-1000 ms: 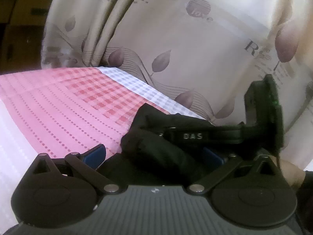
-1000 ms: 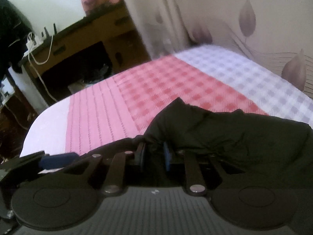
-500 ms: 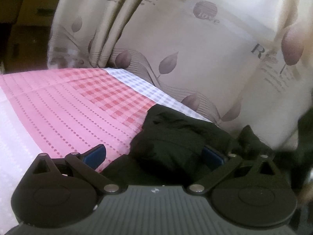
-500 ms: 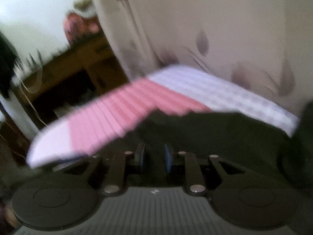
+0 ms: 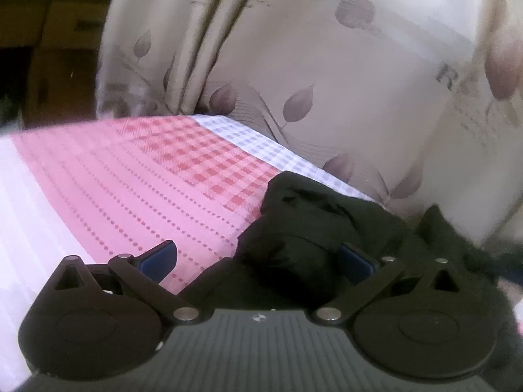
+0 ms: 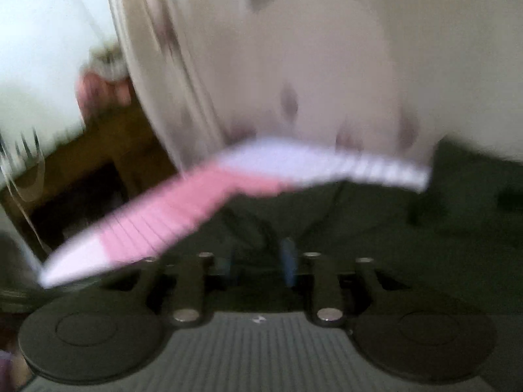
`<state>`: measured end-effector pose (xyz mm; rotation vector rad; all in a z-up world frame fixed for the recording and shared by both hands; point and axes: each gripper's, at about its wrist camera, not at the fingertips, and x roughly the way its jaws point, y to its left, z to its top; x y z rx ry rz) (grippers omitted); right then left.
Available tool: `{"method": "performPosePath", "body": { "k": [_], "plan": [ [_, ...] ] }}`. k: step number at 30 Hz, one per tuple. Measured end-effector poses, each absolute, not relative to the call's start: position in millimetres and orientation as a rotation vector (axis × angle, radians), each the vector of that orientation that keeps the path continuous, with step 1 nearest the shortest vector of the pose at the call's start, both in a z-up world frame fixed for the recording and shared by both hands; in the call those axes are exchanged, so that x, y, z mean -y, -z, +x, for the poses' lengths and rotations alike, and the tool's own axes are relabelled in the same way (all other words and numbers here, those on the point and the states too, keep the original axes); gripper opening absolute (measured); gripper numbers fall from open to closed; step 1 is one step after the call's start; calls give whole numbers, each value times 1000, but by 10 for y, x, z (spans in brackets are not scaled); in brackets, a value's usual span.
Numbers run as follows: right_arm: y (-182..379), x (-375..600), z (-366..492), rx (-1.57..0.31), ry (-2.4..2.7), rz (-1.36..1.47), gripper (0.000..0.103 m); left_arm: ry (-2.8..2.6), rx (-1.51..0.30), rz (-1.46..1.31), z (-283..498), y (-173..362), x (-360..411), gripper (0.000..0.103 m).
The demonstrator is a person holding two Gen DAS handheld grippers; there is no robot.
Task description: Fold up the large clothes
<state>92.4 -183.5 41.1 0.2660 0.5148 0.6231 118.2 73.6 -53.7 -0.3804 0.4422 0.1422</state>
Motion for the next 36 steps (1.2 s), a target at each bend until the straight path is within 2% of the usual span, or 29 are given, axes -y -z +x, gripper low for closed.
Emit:
{"method": "performPosePath", "body": {
  "k": [1,3,7,10,14,24,31,36],
  "plan": [
    [-483,2004,614,-468,-625,300,80,-142,-433,-342,1169,512,-682,102],
    [-560,2329,-43,-400,-615,337,90,-140,-406,-251,1116,459,-556,102],
    [-582,2829,-1242,-396,-458,258,91,-137,-367,-32,874,325,-243,103],
    [-554,3107,-1988,-402,-297,188,94,-104,-361,-18,637,254,-150,103],
    [-403,3482,-2679,-402,-133,267,100,-72,-372,-13,377,157,-48,103],
    [191,3921,-3254,-446,43,503,100,-41,-339,66,-99,-12,136,103],
    [353,3820,-3287,-495,8,518,100,-37,-351,99,-347,22,147,103],
    [431,3719,-3288,-544,-40,538,100,33,-397,33,-542,47,-250,103]
  ]
}}
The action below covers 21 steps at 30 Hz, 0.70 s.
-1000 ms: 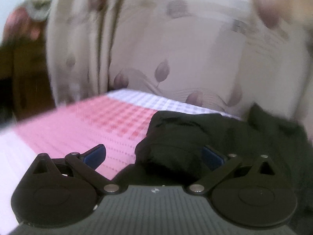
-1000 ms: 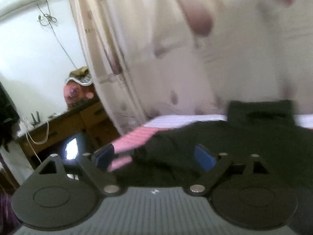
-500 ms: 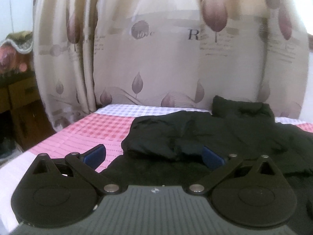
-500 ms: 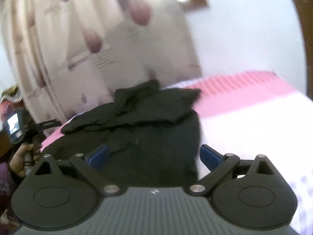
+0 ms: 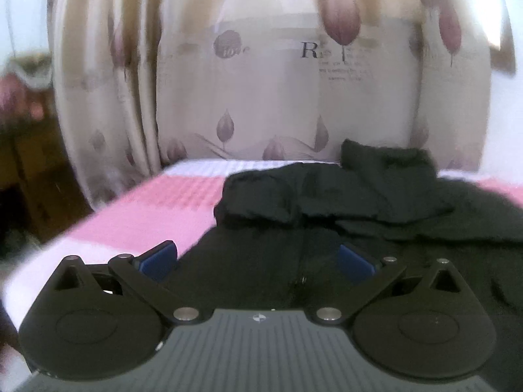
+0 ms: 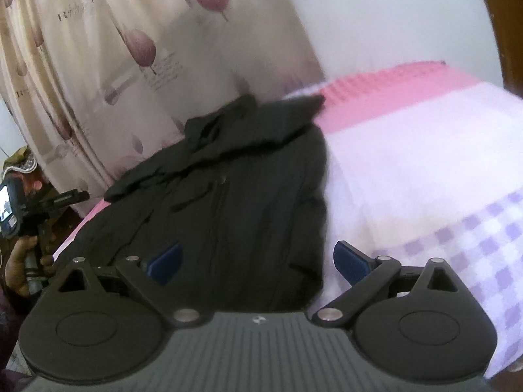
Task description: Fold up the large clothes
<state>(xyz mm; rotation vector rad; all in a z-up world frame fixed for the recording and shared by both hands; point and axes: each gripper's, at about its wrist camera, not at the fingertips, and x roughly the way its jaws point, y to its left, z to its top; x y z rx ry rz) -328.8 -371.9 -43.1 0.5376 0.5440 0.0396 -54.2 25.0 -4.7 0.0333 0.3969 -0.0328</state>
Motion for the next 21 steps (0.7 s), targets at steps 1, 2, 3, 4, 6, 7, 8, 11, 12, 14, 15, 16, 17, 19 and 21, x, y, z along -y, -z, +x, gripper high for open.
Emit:
{"method": "performPosePath", "body": {
  "k": [1,2,3,4,6,7,8,11,12,14,15,16,17,19,21],
  "plan": [
    [436,3698,-3276,-554,-53,539,100,53,-415,-21,-568,41,-460,103],
    [444,3678,-3271,-562,-65,538,100,76,-439,-65,-578,40,-661,103],
    [450,3654,-3270,-571,-74,529,100,111,-479,-108,-579,43,-909,102],
    [449,3633,-3271,-578,-84,520,102,133,-506,-136,-598,51,-1106,102],
    [457,3616,-3277,-587,-112,523,103,150,-532,-172,-712,86,-1527,102],
    [471,3609,-3288,-594,-122,531,103,168,-548,-178,-767,117,-1687,102],
    [483,3607,-3290,-596,-133,538,103,194,-574,-183,-817,161,-1830,102],
    [507,3625,-3308,-590,-156,568,103,252,-654,-230,-947,399,-2159,101],
    [513,3635,-3317,-589,-166,583,103,277,-679,-249,-971,507,-2224,99],
    [520,3651,-3338,-587,-183,614,103,320,-718,-281,-979,690,-2273,99],
    [527,3664,-3349,-587,-195,633,103,366,-739,-310,-971,790,-2264,99],
    [534,3675,-3359,-590,-205,649,103,400,-755,-333,-967,867,-2244,99],
    [548,3689,-3370,-591,-215,665,103,437,-772,-353,-962,935,-2205,99],
    [577,3726,-3386,-588,-227,700,103,552,-835,-358,-933,1064,-2085,94],
    [619,3764,-3415,-571,-246,759,103,602,-895,-362,-904,1166,-1994,63]
  ]
}}
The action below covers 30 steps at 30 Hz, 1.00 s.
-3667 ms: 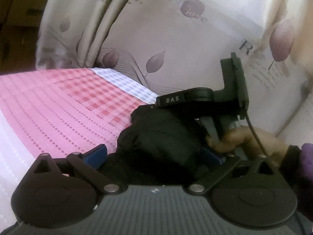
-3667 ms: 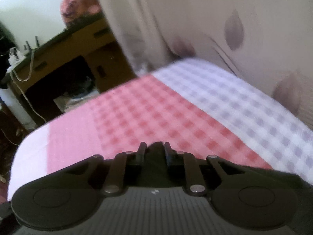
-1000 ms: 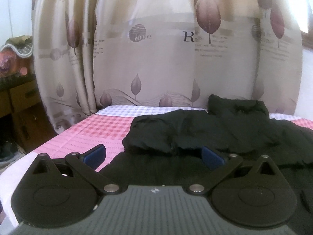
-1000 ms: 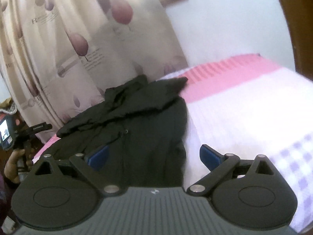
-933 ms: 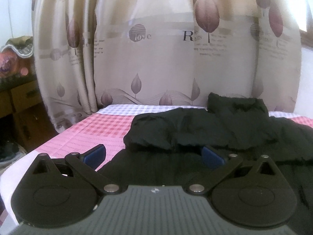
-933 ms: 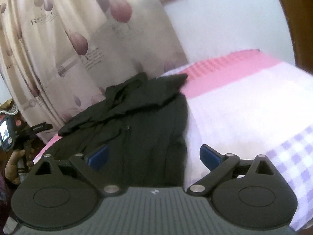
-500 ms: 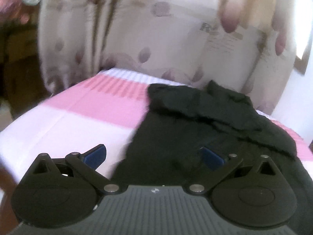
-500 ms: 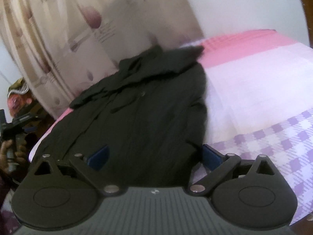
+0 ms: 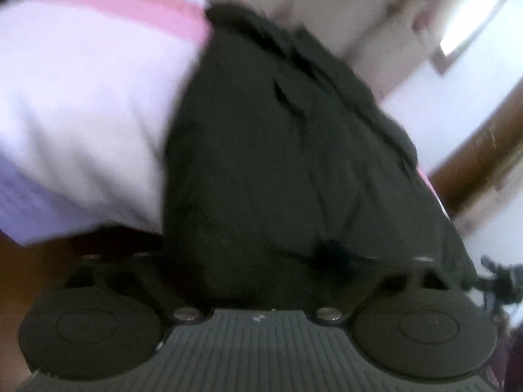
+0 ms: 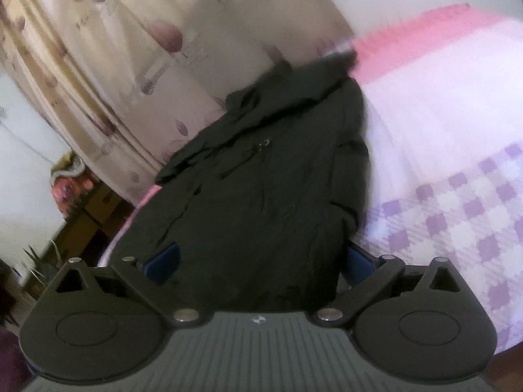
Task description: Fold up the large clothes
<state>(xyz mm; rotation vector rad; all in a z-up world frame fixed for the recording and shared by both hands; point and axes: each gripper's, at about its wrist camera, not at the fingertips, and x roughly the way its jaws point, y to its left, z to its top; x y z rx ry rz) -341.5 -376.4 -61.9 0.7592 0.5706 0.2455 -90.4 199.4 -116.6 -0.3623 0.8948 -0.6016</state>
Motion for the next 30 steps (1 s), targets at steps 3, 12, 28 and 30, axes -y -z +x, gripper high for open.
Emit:
{"method": "performPosePath", "body": {
  "k": [3,12,28,30],
  "plan": [
    [638,3727,-3433,-567,-263,752,81,624,-891,-437,-940,1141,-2023,35],
    [516,3790,-3484,-555,-251,766,22,591,-765,-382,-1227,717,-1984,26],
    [395,3803,-3540,-610,-265,732,16,528,-790,-374,-1140,715,-1957,18],
    [293,3837,-3629,-589,-282,739,15,512,-789,-345,-1205,641,-1934,16]
  ]
}}
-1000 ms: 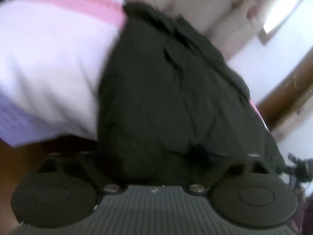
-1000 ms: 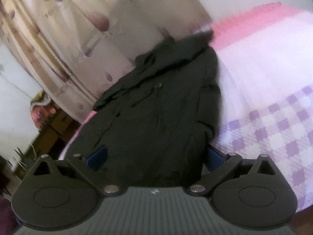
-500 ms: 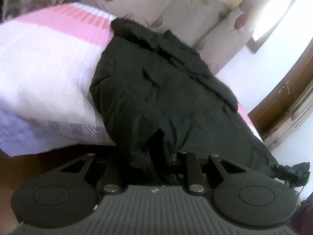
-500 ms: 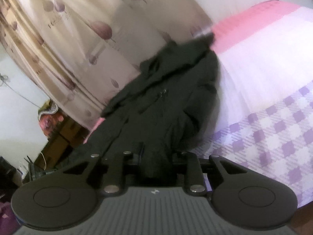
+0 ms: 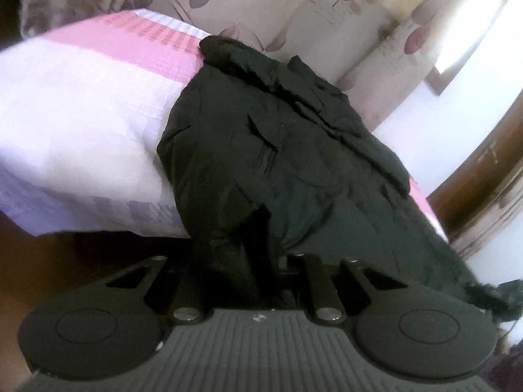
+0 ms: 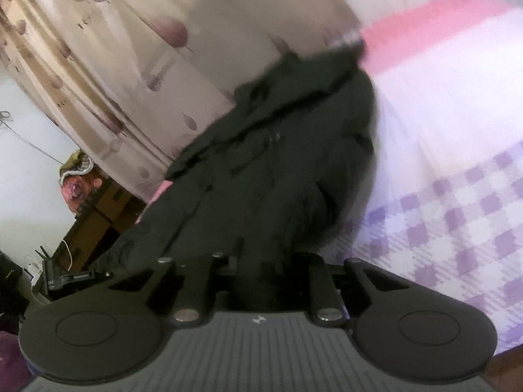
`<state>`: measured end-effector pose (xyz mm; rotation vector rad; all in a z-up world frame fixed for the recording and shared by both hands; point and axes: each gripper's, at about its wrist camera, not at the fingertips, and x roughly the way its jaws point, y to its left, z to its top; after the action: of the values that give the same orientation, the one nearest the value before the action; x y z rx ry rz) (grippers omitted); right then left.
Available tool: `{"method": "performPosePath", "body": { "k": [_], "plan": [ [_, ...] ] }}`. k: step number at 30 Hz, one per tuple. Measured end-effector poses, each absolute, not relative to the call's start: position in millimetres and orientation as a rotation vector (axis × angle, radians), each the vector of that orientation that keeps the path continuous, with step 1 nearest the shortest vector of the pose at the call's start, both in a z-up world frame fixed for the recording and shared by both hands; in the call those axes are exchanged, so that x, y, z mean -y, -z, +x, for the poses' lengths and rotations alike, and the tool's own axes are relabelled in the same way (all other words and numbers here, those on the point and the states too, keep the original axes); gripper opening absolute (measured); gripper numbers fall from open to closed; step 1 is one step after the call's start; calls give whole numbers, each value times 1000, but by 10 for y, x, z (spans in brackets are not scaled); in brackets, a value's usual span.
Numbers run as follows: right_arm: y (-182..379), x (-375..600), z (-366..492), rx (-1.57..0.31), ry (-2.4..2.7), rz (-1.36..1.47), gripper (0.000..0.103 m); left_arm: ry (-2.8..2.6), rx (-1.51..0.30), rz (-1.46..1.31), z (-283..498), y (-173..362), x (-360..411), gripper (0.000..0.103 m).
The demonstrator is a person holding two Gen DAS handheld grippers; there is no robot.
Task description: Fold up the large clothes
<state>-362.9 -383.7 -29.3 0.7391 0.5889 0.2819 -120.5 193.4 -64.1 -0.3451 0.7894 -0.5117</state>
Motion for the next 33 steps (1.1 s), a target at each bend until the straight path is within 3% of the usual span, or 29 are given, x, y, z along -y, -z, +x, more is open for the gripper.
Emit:
{"method": "performPosePath", "body": {
  "k": [10,15,23,33],
  "plan": [
    [159,3827,-3790,-559,-317,773,15,462,-817,-182,-1395,329,-1751,15],
    [299,3867,-3781,-555,-304,848,14,464,-825,-314,-1313,425,-1887,14],
    [-44,3956,-3662,-389,-385,936,15,490,-580,-398,-1375,-7,-1886,13],
    [-558,4203,-2878,-315,-385,840,15,426,-427,-532,-698,-512,-1625,13]
  ]
}}
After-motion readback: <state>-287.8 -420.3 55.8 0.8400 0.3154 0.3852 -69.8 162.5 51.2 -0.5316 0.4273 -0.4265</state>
